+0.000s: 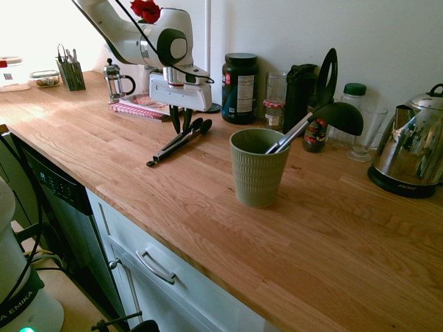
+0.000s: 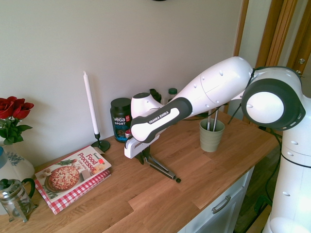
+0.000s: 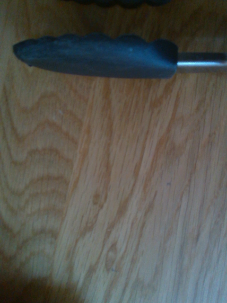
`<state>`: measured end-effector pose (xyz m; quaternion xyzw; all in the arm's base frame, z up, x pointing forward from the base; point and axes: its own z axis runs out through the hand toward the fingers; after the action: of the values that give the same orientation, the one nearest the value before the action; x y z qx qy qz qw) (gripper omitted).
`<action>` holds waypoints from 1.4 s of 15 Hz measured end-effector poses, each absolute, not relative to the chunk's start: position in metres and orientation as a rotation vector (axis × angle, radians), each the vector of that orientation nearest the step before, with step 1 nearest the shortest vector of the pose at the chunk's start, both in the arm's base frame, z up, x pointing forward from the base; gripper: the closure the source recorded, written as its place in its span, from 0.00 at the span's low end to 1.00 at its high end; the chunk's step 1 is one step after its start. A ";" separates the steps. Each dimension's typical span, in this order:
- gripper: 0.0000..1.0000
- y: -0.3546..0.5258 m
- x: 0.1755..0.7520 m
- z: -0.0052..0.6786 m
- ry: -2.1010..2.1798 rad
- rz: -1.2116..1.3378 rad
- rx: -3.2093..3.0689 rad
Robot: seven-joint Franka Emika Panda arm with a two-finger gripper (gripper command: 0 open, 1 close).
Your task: Put the tongs back in the holder
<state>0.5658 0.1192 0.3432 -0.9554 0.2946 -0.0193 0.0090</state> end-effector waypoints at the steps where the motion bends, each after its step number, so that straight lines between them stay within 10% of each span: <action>1: 1.00 0.117 0.566 0.343 0.925 -0.061 -2.983; 9: 1.00 0.112 0.566 0.362 0.938 -0.106 -2.965; 21: 1.00 -0.003 0.498 0.609 1.249 -0.628 -2.743</action>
<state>0.4978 -0.0026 0.6087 -0.8906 0.4055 -0.2037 0.0313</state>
